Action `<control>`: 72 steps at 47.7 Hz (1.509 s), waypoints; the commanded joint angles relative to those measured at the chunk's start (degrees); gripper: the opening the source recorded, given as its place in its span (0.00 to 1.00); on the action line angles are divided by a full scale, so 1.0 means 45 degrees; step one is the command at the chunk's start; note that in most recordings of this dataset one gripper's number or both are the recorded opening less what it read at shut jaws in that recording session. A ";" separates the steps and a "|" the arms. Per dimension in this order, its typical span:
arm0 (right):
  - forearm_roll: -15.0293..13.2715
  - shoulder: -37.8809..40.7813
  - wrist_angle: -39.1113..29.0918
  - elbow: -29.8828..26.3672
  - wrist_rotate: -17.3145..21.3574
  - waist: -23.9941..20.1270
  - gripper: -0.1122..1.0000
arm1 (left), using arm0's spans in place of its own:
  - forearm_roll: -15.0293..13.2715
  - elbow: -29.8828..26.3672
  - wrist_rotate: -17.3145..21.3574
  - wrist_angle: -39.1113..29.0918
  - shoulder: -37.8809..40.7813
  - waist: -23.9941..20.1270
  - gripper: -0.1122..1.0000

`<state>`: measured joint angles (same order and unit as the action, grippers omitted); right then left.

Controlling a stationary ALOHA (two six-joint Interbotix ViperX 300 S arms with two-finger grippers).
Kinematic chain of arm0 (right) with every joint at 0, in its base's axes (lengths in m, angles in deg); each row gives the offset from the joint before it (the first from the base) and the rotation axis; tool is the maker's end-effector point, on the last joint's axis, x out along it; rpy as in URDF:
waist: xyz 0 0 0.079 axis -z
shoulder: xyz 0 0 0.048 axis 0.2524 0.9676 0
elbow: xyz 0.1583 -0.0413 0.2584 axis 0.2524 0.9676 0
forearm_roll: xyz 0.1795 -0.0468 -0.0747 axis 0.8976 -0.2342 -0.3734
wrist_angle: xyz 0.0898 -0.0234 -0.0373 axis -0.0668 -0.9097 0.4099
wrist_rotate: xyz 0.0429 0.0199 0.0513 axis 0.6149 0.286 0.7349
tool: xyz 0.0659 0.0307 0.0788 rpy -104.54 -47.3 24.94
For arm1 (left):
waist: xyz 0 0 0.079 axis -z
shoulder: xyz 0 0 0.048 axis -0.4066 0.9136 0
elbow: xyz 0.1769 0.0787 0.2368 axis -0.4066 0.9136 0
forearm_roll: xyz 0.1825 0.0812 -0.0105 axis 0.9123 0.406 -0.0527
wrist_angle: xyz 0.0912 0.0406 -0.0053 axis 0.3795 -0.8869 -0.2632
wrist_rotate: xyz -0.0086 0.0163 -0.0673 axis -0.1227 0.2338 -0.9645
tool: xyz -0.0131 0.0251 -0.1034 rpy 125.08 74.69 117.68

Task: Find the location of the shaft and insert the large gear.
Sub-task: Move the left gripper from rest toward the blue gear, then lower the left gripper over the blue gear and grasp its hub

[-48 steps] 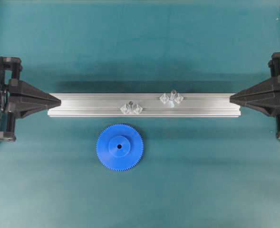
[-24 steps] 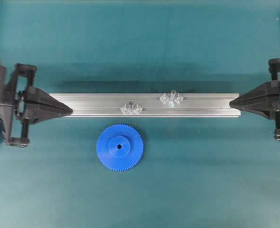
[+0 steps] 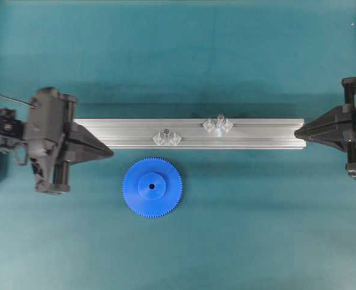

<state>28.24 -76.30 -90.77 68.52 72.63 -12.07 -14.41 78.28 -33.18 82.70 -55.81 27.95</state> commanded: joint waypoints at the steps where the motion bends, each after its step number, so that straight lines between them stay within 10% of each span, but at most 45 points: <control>1: 0.0000 0.0117 0.0000 -0.0059 0.0117 0.0098 0.09 | 0.0039 -0.0664 0.0020 -0.0059 0.0488 0.0176 0.09; 72: -0.0020 0.0039 0.0000 0.0352 0.0078 0.0234 0.09 | 0.0020 -0.7539 0.0137 -0.7500 0.7891 0.0898 0.09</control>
<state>28.16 -76.39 -91.12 70.63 72.63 -11.19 -14.41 46.38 -32.65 49.91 -19.95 31.55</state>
